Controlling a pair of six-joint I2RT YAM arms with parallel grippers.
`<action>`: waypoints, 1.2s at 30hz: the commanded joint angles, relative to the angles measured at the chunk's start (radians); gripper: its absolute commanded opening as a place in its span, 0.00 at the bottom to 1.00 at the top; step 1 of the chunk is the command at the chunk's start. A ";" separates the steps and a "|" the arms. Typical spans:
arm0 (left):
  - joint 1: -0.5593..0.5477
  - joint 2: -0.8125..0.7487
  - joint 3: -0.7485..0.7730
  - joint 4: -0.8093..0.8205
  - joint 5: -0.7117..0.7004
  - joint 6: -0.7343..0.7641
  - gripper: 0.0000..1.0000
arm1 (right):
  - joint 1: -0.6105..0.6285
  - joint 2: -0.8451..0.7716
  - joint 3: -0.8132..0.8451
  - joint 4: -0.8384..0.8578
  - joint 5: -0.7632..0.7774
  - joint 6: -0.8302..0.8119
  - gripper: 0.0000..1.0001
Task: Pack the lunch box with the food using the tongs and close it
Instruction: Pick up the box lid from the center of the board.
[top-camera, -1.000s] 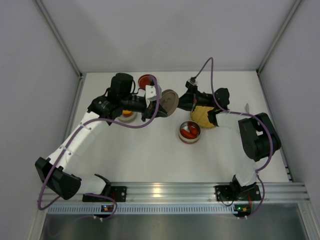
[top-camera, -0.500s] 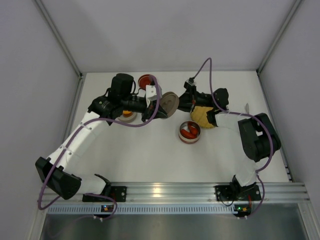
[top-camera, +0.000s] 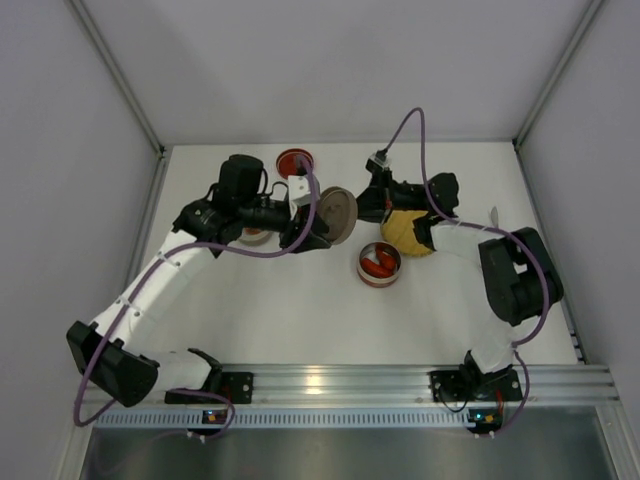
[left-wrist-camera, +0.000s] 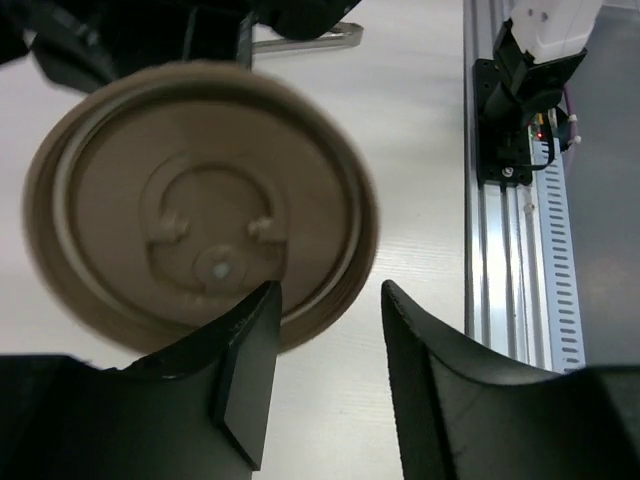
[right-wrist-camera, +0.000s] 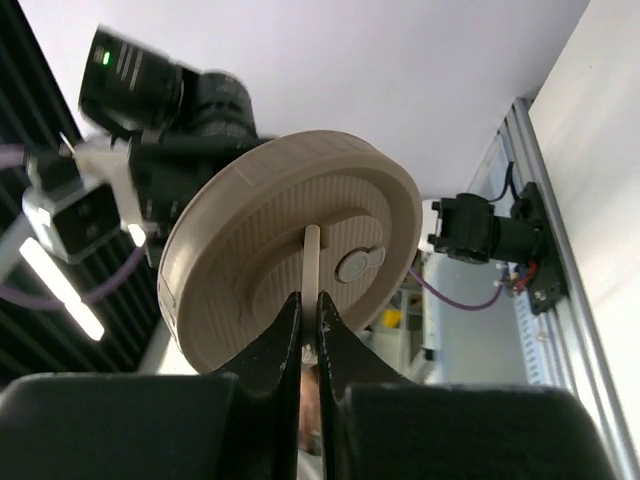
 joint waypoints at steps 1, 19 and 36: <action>0.070 -0.090 -0.036 0.015 -0.027 -0.054 0.52 | -0.012 -0.113 0.074 0.052 -0.096 -0.210 0.00; 0.661 -0.122 0.099 -0.456 0.481 0.148 0.77 | 0.288 -0.360 0.515 -2.169 1.015 -2.351 0.00; 0.459 -0.395 -0.364 0.165 0.421 0.067 0.61 | 0.505 -0.304 0.665 -2.299 0.945 -2.517 0.00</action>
